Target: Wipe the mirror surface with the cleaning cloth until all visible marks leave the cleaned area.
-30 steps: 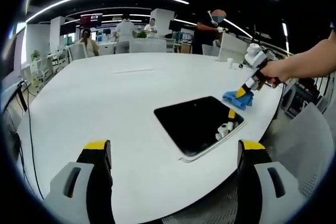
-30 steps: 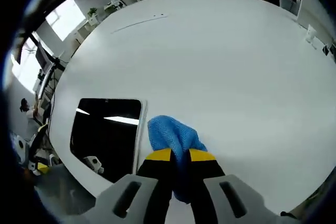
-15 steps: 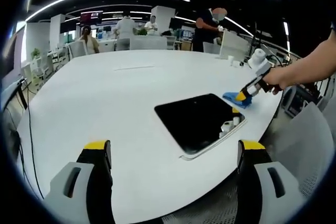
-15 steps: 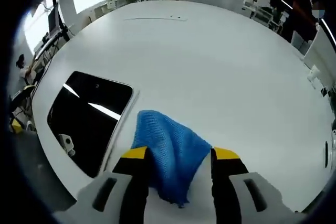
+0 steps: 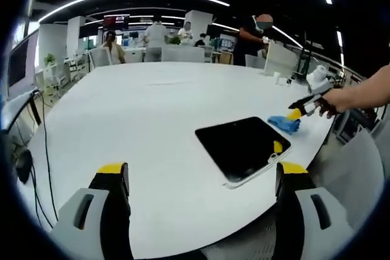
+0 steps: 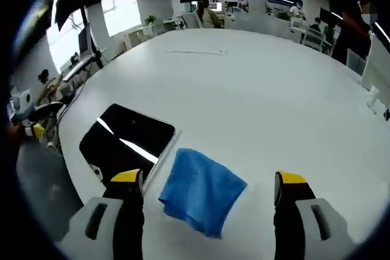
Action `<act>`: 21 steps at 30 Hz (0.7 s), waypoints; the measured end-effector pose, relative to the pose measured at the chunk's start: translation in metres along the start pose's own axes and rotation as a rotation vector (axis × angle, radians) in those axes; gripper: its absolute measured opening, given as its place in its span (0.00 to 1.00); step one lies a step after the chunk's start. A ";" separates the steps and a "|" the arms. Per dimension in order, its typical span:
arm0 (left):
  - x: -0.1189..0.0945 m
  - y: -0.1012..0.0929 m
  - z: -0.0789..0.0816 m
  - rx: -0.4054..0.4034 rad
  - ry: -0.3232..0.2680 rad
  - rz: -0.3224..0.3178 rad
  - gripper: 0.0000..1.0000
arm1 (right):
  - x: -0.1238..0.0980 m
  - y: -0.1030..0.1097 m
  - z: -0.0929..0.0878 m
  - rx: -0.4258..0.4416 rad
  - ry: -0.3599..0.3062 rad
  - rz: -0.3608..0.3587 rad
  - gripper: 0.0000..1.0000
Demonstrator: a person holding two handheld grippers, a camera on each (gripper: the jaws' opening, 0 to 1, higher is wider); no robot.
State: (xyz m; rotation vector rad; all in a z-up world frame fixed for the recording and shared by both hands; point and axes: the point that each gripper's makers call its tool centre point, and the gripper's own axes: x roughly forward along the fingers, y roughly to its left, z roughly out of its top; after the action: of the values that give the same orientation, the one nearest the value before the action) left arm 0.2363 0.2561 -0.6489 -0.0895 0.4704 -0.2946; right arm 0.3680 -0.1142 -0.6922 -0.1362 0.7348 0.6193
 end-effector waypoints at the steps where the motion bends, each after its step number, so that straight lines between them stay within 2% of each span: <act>1: -0.003 0.008 0.002 0.008 -0.004 0.012 0.99 | -0.004 0.001 0.004 -0.011 -0.041 0.012 0.91; 2: -0.004 0.013 0.005 0.010 -0.014 0.019 0.99 | -0.010 0.003 0.006 -0.011 -0.074 0.024 0.91; 5: -0.010 0.019 0.011 -0.016 -0.029 0.007 0.99 | -0.029 -0.002 -0.008 0.052 -0.056 0.015 0.93; 8: -0.014 0.015 0.016 -0.024 -0.044 -0.014 0.99 | -0.044 -0.009 -0.016 0.032 -0.100 0.007 0.97; 11: -0.013 0.012 0.013 -0.001 -0.032 -0.019 0.99 | -0.053 -0.002 -0.029 0.015 -0.090 0.019 0.98; 13: -0.013 0.011 0.016 0.010 -0.041 -0.021 0.99 | -0.057 -0.003 -0.042 -0.014 -0.054 0.003 0.98; 16: -0.015 0.009 0.024 0.021 -0.067 -0.028 0.99 | -0.063 0.000 -0.044 -0.021 -0.062 0.004 0.98; 21: -0.014 0.008 0.027 0.030 -0.062 -0.027 0.99 | -0.066 -0.001 -0.041 0.006 -0.086 0.002 0.98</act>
State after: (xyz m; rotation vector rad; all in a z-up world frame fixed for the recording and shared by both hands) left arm 0.2386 0.2686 -0.6202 -0.0759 0.4035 -0.3245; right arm 0.3068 -0.1594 -0.6790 -0.1031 0.6534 0.6208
